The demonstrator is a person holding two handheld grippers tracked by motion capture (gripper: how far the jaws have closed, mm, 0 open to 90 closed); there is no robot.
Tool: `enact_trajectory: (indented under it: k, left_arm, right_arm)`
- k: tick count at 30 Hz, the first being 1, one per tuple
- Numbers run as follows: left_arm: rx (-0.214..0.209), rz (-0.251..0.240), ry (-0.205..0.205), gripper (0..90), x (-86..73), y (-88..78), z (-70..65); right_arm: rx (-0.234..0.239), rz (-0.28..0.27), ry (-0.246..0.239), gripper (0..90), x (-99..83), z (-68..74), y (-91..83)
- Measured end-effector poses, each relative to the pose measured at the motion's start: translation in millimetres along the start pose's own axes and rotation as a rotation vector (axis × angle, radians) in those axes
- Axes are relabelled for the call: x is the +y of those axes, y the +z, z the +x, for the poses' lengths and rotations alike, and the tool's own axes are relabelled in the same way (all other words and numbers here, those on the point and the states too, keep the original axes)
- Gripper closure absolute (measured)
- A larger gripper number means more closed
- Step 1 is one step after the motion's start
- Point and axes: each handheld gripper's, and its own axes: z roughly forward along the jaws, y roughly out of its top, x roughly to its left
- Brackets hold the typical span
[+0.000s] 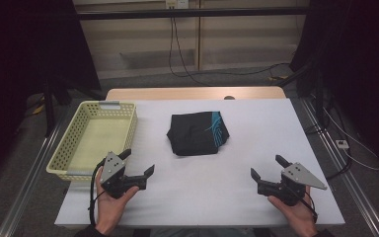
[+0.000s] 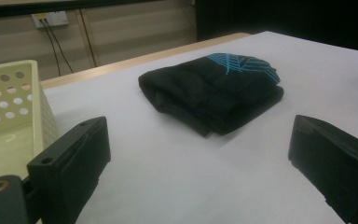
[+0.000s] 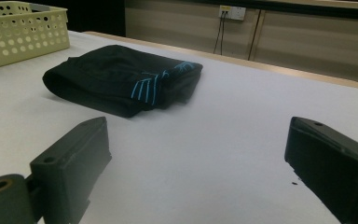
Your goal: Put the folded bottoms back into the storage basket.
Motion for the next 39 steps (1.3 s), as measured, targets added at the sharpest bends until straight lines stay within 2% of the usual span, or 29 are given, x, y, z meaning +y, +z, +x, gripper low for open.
enact_trajectory:
  k: [9, 13, 19, 28, 30, 32, 39]
  left_arm:
    - [-0.019, 0.028, 0.004, 5.6, 0.7, 6.1, -4.5]
    - [-0.064, 0.064, -0.017, 6.7, 1.0, 9.0, -5.8]
    - [-0.066, 0.082, -0.018, 6.6, 0.1, 14.9, -7.4]
    - [-0.092, 0.111, -0.021, 5.5, 8.4, 27.9, -11.2]
    - [-0.122, 0.145, -0.028, 5.9, 7.9, 35.5, -12.0]
    - [-0.128, 0.154, -0.027, 5.2, 7.7, 38.8, -11.8]
    - [-0.118, 0.133, -0.036, 5.1, 16.7, 46.6, -7.5]
  right_arm:
    - [0.009, 0.010, 0.017, 6.2, -0.5, -1.6, 0.2]
    - [0.008, 0.010, 0.015, 6.4, -0.4, -1.1, 0.1]
    - [0.007, 0.010, 0.023, 6.4, -0.3, -2.1, -0.1]
    - [0.013, 0.019, 0.030, 6.5, -0.6, -2.9, 0.8]
    - [0.016, 0.025, 0.030, 6.4, -0.7, -2.6, 2.3]
    - [0.016, 0.025, 0.024, 6.4, -0.6, -2.2, 2.8]
    - [0.014, 0.028, 0.031, 6.3, -1.0, -3.2, 3.2]
